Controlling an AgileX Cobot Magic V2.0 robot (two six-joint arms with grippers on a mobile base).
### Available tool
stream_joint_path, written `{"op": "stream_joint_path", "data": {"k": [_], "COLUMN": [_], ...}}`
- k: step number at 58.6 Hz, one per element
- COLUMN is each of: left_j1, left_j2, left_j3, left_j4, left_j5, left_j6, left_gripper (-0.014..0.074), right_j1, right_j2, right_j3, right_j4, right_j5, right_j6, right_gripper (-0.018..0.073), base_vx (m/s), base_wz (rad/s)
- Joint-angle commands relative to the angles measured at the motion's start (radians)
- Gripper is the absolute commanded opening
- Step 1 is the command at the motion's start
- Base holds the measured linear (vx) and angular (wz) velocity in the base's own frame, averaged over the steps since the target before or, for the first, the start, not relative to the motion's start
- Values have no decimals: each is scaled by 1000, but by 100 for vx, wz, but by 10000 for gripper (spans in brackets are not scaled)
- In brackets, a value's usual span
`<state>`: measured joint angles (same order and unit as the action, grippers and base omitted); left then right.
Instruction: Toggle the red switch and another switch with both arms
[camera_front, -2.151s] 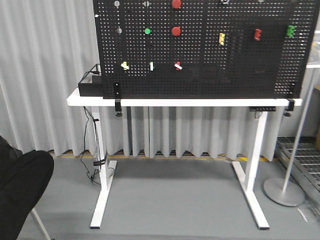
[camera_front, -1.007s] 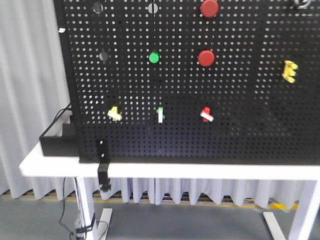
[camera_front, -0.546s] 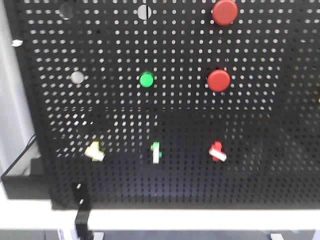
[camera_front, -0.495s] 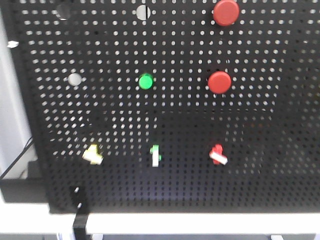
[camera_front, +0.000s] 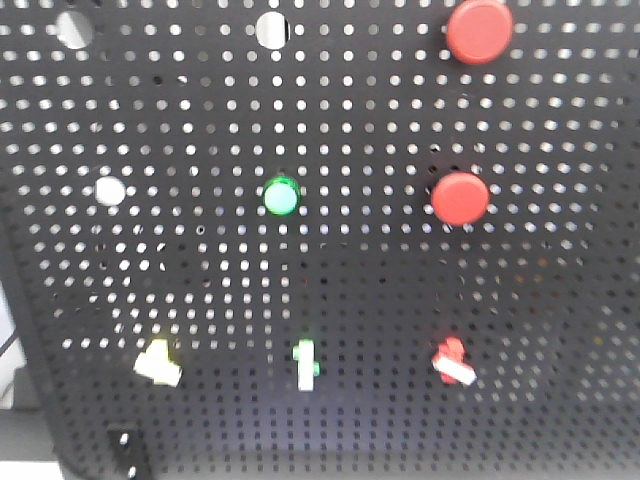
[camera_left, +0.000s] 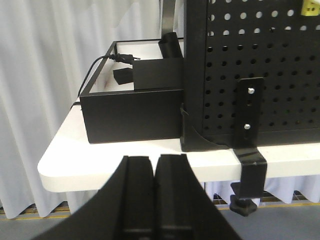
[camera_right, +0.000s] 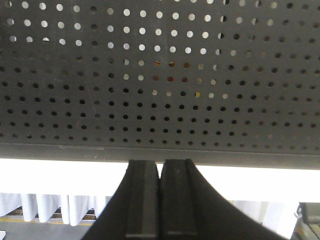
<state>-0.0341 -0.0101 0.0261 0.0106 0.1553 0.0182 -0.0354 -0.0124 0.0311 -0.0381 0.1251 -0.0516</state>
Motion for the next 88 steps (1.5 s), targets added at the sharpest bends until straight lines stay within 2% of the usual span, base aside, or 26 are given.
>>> {"op": "stream_joint_path", "data": {"k": [1, 37, 46, 52, 56, 60, 68, 76, 88], "left_j1": [1, 1, 1, 1, 1, 1, 1, 1, 1], "left_j2": [-9, -9, -9, -9, -9, -7, 58, 196, 370], "left_j3": [21, 19, 19, 11, -31, -120, -355, -552, -593], "left_j4": [-11, -11, -11, -11, -11, -11, 29, 55, 54], "left_j5": [-84, -89, -161, -266, -369, -400, -337, -240, -210], "left_j6": [0, 0, -2, -18, -78, -89, -88, -88, -89], "left_gripper": [2, 2, 2, 2, 2, 2, 2, 2, 2], "right_j1": [-7, -7, -7, -7, -7, -7, -7, -7, -7], "right_j2": [-7, -7, -7, -7, -7, 0, 75, 200, 346], "right_j3": [5, 5, 5, -11, -63, -152, -344, -444, -460], "right_j4": [-4, -18, -17, -14, -14, -15, -17, -17, -17], "right_j5": [-83, -92, -125, -241, -276, -264, -213, -181, -242], "right_j6": [-9, -14, -12, -8, -8, -8, -9, -9, -9], "right_gripper": [-6, -6, -6, -6, -6, -6, -6, -6, -6], "base_vx": [8, 2, 0, 0, 0, 0, 0, 0, 0], "base_wz": [3, 0, 0, 0, 0, 0, 0, 0, 0]}}
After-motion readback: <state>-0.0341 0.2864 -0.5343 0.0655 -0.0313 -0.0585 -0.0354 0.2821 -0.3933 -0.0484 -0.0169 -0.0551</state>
